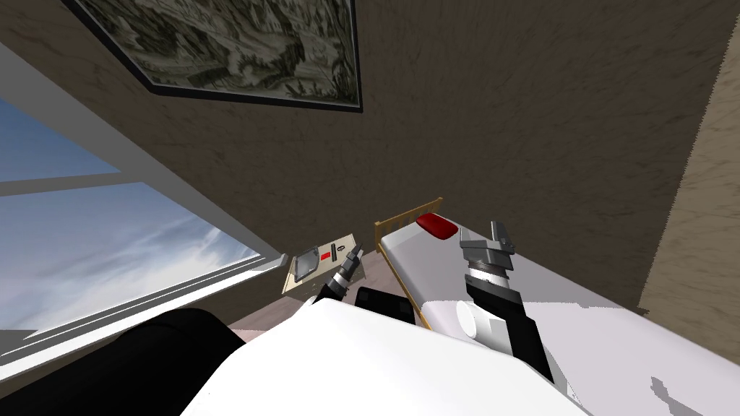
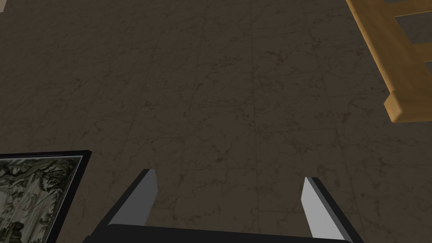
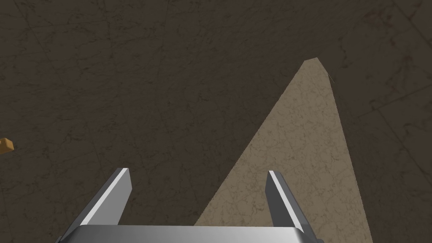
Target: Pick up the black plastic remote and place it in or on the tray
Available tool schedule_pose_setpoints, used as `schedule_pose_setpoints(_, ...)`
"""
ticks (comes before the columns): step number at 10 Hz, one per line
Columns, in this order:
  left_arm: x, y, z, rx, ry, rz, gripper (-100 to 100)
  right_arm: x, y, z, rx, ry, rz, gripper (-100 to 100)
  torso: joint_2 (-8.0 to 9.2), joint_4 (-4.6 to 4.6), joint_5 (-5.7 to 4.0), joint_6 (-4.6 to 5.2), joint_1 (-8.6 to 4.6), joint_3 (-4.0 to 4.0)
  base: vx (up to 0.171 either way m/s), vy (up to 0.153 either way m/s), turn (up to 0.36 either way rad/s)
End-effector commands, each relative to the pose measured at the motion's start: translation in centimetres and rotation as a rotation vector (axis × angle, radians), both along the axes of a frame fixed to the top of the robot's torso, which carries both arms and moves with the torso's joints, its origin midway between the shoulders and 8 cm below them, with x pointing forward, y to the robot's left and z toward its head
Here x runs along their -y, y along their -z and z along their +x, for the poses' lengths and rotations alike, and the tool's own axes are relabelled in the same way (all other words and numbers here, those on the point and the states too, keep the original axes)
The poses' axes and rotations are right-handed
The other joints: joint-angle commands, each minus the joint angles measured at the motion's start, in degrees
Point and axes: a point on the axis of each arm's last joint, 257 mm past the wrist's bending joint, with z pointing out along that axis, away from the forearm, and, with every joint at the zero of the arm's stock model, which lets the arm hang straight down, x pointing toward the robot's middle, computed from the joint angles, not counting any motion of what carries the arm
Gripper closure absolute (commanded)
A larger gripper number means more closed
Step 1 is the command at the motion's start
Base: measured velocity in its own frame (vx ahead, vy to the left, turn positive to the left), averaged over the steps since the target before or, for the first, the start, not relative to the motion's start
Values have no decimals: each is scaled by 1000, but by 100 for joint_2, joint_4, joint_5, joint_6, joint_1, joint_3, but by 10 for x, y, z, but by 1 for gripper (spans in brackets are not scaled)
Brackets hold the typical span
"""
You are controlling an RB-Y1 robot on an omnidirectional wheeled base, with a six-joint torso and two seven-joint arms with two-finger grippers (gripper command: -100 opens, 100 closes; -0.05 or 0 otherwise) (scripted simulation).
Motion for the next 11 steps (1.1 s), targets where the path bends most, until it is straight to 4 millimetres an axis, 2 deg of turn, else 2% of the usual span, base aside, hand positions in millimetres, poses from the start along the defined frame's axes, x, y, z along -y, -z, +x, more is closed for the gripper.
schedule_pose_setpoints(1,2,3,-1,-12,6,-1,-100,0,0,0,0,0,0,0,0,0,0,0,0,0,6,9,-40)
schedule_pose_setpoints(8,2,3,-1,-12,6,-1,-100,0,0,0,0,0,0,0,5,1,-1,0,-6,2,-6,-5,2)
schedule_pose_setpoints(11,8,36,-13,-71,23,9,-100,0,0,0,0,0,0,0,8,2,-3,-2,-12,5,-10,-9,24)
